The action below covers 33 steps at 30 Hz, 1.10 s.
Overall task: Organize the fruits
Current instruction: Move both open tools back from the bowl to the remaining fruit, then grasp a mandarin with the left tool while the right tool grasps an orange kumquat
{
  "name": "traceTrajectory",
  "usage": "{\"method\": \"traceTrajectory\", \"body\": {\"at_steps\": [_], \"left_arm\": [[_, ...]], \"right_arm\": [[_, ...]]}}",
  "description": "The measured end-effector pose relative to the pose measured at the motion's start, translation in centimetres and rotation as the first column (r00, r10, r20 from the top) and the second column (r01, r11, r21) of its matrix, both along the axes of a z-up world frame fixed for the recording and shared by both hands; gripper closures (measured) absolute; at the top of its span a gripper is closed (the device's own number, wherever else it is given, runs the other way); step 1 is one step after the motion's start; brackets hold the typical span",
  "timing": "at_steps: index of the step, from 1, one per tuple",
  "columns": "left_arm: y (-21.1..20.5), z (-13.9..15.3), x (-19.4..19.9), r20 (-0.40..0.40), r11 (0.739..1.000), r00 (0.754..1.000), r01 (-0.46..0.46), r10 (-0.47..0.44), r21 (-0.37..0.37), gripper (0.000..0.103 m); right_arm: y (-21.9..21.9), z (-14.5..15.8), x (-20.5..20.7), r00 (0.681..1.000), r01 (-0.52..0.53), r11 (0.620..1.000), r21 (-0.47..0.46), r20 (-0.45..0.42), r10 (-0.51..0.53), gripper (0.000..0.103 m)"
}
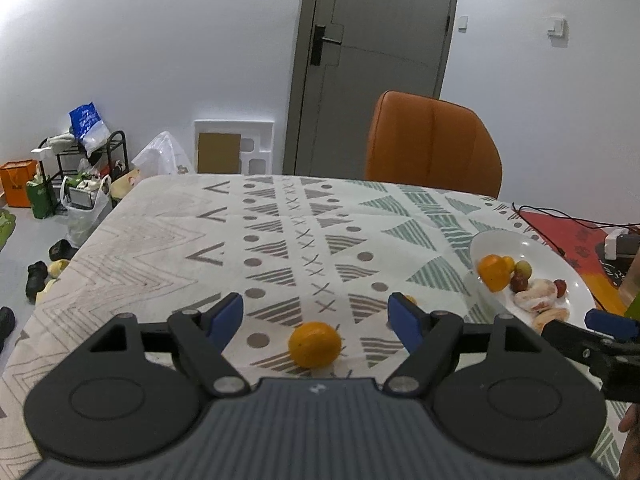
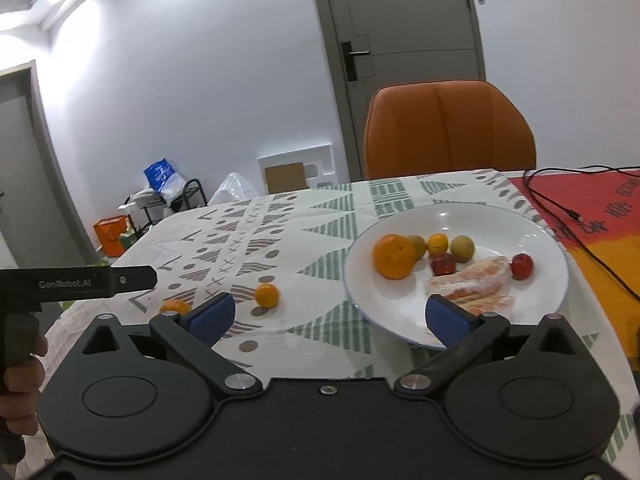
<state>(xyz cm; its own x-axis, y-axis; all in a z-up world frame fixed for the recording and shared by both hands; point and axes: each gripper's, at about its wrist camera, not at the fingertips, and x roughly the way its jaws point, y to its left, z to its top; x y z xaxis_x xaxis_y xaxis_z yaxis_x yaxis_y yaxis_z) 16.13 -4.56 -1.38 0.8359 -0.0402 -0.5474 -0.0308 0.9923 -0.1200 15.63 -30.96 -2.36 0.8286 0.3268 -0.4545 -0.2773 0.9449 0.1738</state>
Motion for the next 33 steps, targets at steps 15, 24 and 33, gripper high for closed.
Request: {"method": "traceTrajectory", "body": {"at_steps": [15, 24, 33], "left_arm": [[1.0, -3.2, 2.1, -0.08, 0.999, 0.997, -0.009, 0.006, -0.033, 0.025], [1.3, -5.0, 4.1, -0.152, 0.997, 0.988, 0.003, -0.015, -0.078, 0.041], [3.4, -4.7, 4.3, -0.146, 0.995, 0.989, -0.019, 0.004, -0.096, 0.066]], "right_arm": [[2.5, -1.4, 2.3, 0.997, -0.068, 0.998, -0.017, -0.044, 0.067, 0.0], [4.6, -1.9, 4.4, 0.989, -0.131, 0.991, -0.037, -0.07, 0.128, 0.011], [6.2, -2.4, 6.2, 0.983, -0.162, 0.986, -0.047, -0.093, 0.157, 0.024]]}}
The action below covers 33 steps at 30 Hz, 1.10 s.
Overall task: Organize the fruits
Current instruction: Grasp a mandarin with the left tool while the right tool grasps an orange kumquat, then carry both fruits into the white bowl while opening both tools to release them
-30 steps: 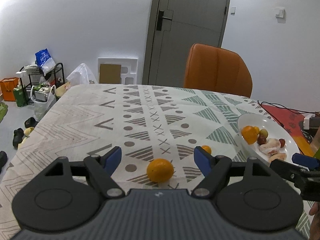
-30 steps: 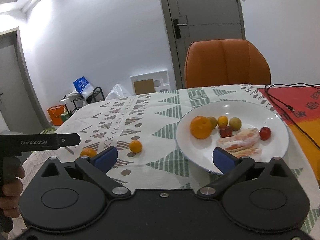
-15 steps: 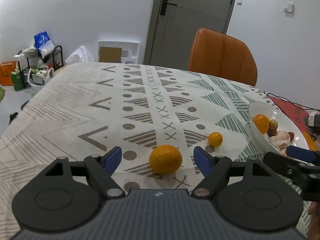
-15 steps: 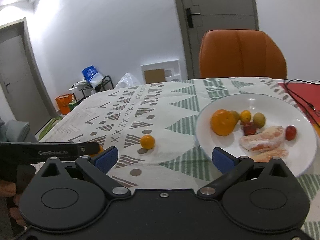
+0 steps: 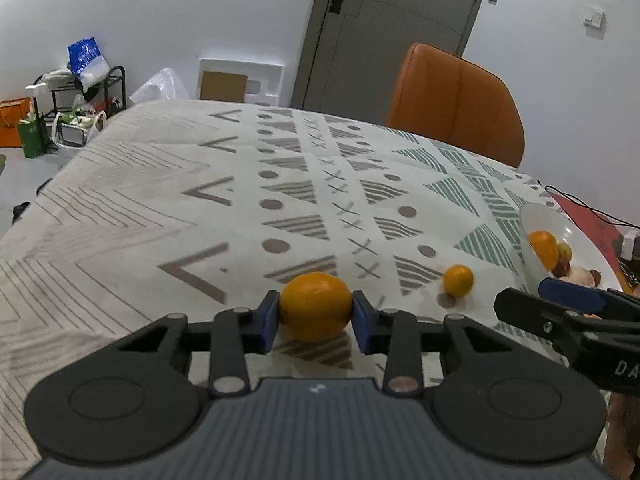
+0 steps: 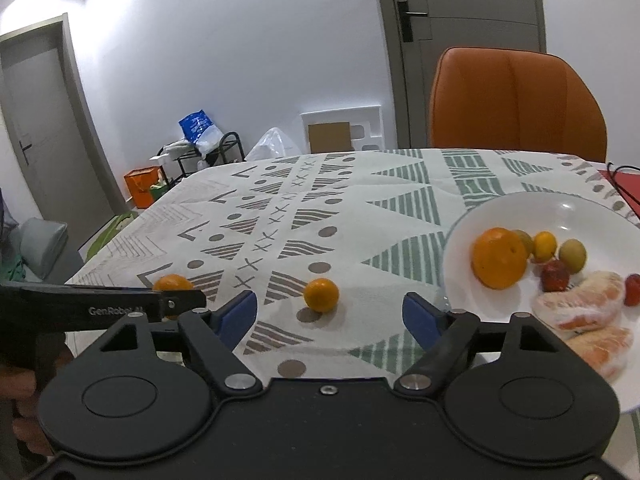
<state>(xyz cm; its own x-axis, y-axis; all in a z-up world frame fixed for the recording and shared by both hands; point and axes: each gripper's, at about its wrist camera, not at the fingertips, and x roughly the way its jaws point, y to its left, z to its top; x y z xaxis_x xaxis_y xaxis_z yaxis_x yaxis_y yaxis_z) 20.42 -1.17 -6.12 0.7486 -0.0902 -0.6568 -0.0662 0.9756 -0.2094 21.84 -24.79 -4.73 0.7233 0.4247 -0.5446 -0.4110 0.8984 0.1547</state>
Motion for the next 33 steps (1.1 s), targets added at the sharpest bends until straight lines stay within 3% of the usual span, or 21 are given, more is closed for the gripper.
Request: {"method": "traceTrajectory", "body": {"at_steps": [9, 15, 17, 18, 19, 33], "left_arm": [[1.6, 0.6, 0.1, 0.023, 0.999, 0.999, -0.036, 0.036, -0.009, 0.066], [2.2, 0.6, 0.0, 0.036, 0.999, 0.998, -0.054, 0.055, -0.007, 0.066], [2.3, 0.6, 0.0, 0.036, 0.998, 0.998, -0.057, 0.058, -0.009, 0.066], [2.3, 0.5, 0.0, 0.036, 0.998, 0.998, -0.057, 0.058, -0.008, 0.066], [2.3, 0.5, 0.0, 0.034, 0.998, 0.998, -0.058, 0.058, -0.007, 0.066], [-0.5, 1.3, -0.5, 0.052, 1.0, 0.999, -0.001, 0.0, 0.015, 0.066]], "right_arm": [[1.7, -0.8, 1.9, 1.0, -0.012, 1.0, -0.023, -0.009, 0.012, 0.032], [2.9, -1.7, 3.2, 1.0, -0.017, 0.996, -0.084, -0.017, 0.016, 0.046], [3.3, -2.1, 3.3, 0.999, -0.03, 0.995, -0.098, -0.03, 0.027, 0.057], [3.4, -2.2, 3.2, 0.999, -0.038, 0.994, -0.104, -0.039, 0.034, 0.073], [3.5, -2.3, 3.1, 0.999, -0.044, 0.993, -0.112, -0.036, 0.04, 0.08], [0.1, -0.2, -0.3, 1.0, -0.006, 1.0, -0.027, 0.018, 0.006, 0.08]]}}
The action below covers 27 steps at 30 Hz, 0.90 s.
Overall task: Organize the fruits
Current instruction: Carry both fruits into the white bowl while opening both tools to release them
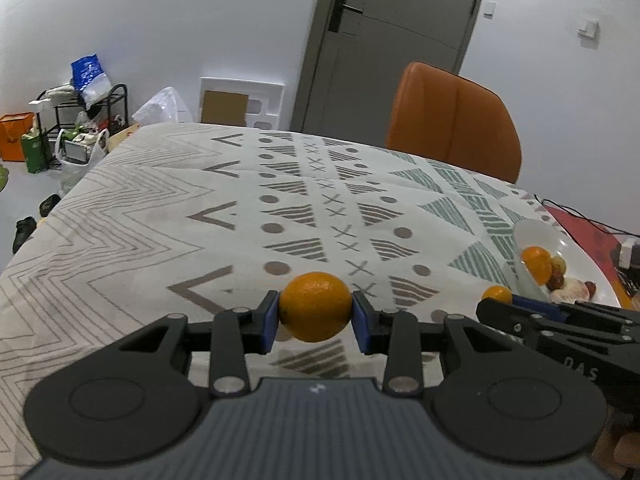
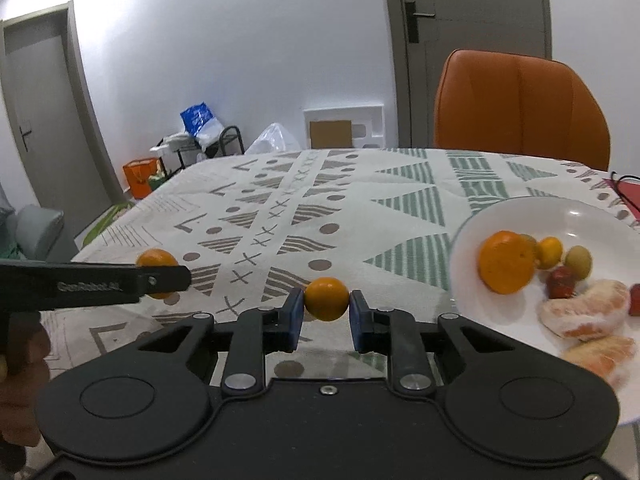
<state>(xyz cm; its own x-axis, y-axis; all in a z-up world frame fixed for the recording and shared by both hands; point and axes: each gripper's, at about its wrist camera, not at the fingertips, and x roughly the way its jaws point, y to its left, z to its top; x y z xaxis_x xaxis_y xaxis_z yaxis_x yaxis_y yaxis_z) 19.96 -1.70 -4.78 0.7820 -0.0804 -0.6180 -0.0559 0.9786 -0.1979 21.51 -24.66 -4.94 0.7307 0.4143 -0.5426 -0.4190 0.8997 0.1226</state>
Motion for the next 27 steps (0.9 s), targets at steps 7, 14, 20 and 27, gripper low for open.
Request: {"method": "traceTrajectory", "body": {"at_steps": [7, 14, 20, 27], "left_arm": [[-1.7, 0.7, -0.6, 0.016, 0.999, 1.0, 0.025, -0.025, 0.022, 0.066], [-3.6, 1.3, -1.1, 0.026, 0.997, 0.998, 0.057, -0.059, 0.042, 0.066], [-5.7, 2.1, -1.2, 0.045, 0.994, 0.994, 0.094, -0.096, 0.056, 0.066], [-8.5, 2.7, -1.1, 0.06, 0.987, 0.987, 0.146, -0.15, 0.061, 0.066]], "right_arm": [[-2.0, 1.0, -1.2, 0.999, 0.029, 0.999, 0.04, 0.029, -0.03, 0.08], [-4.0, 1.4, -2.0, 0.997, 0.057, 0.996, 0.069, 0.048, -0.06, 0.08], [-6.1, 1.7, -2.7, 0.993, 0.097, 0.991, 0.089, 0.062, -0.103, 0.08], [-9.0, 2.2, -3.6, 0.984, 0.152, 0.983, 0.105, 0.076, -0.16, 0.08]]}}
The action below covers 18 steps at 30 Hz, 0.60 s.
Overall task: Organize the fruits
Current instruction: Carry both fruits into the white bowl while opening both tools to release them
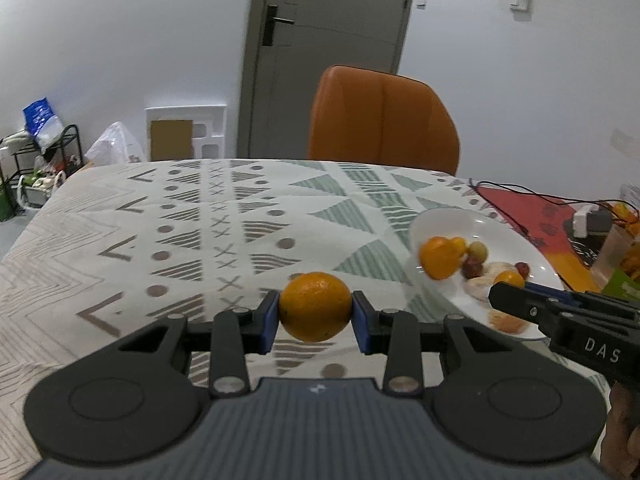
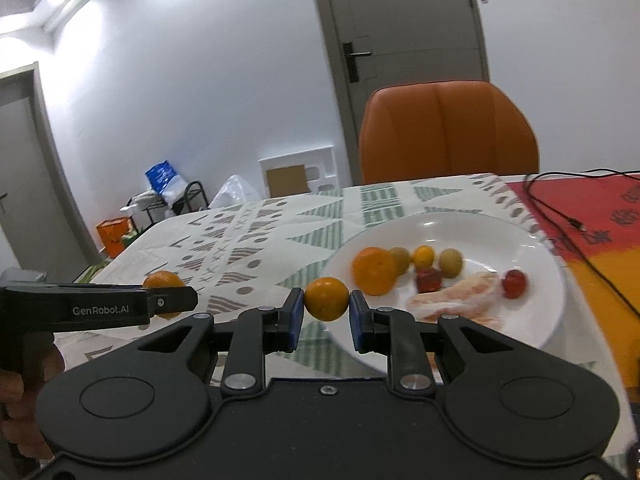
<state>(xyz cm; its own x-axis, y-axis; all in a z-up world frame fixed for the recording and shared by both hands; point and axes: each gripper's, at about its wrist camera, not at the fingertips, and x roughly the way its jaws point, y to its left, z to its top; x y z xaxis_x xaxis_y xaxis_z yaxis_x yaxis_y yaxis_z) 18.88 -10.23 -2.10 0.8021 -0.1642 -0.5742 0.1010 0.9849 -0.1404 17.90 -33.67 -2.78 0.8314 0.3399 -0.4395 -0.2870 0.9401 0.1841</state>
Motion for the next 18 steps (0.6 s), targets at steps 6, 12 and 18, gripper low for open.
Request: {"method": "traceTrajectory", "body": {"at_steps": [6, 12, 18], "left_arm": [[-2.4, 0.4, 0.0, 0.015, 0.999, 0.999, 0.05, -0.05, 0.002, 0.066], [-4.4, 0.5, 0.2, 0.021, 0.996, 0.996, 0.088, -0.088, 0.001, 0.066], [-6.1, 0.5, 0.6, 0.028, 0.993, 0.993, 0.117, -0.117, 0.006, 0.066]], "right_arm": [[-2.3, -0.1, -0.6, 0.999, 0.048, 0.999, 0.005, 0.003, -0.048, 0.08], [-4.1, -0.2, -1.2, 0.996, 0.089, 0.996, 0.006, 0.002, -0.089, 0.08], [-5.9, -0.4, -1.5, 0.992, 0.128, 0.992, 0.014, -0.003, -0.128, 0.08]]}}
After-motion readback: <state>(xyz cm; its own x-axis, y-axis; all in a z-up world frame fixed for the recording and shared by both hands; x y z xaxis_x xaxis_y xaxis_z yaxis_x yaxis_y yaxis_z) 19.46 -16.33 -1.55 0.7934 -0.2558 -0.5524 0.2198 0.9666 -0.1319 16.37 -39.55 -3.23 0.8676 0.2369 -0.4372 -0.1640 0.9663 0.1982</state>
